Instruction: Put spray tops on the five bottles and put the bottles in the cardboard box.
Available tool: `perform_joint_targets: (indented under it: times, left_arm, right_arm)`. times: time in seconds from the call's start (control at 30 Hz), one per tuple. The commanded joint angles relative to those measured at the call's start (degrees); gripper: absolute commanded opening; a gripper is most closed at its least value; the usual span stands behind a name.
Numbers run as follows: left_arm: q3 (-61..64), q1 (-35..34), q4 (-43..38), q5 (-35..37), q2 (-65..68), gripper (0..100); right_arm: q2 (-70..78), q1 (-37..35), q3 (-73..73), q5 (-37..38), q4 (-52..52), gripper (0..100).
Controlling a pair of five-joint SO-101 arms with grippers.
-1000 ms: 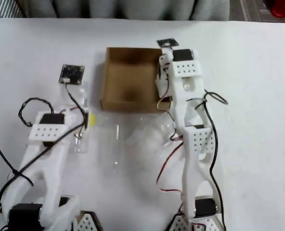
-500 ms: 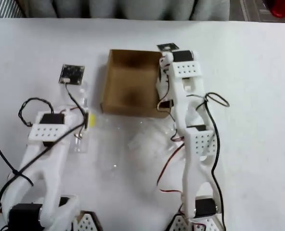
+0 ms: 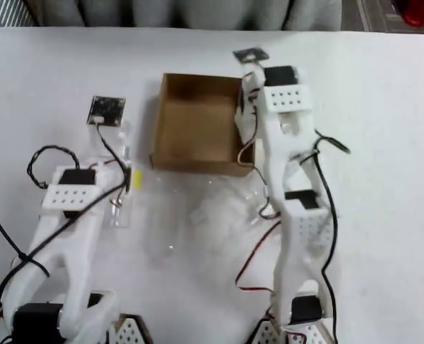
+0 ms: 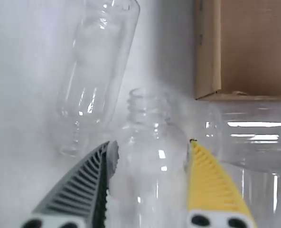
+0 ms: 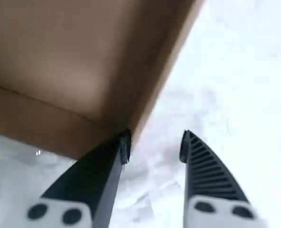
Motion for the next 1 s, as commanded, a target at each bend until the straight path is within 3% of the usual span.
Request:
perform_joint_targets:
  times: [0.0,0.2,0.37,0.73,0.87,0.97]
  left_arm:
    - [-0.9,-0.3,-1.9,-0.3,-2.9,2]
    - [-0.9,-0.3,-1.9,-0.3,-2.9,2]
    - [-0.9,-0.3,-1.9,-0.3,-2.9,2]
    - [-0.9,-0.3,-1.9,-0.3,-2.9,2]
    - [-0.9,-0.3,-1.9,-0.3,-2.9,2]
    - [-0.9,-0.3,-1.9,-0.3,-2.9,2]
  right_arm:
    - [-12.4,2.8,6.8,-1.4,1.6,15.1]
    - [-26.1,6.7,31.1,-1.0,-0.8,4.3]
    - [-33.3,10.6,46.4,-0.7,-5.1,3.9]
    - [-41.4,12.8,67.8,8.4,-11.2,3.9]
    - [-43.4,12.9,73.6,7.6,-18.4,4.3]
    - [-44.0,11.3,77.5,2.6,-24.0,5.0]
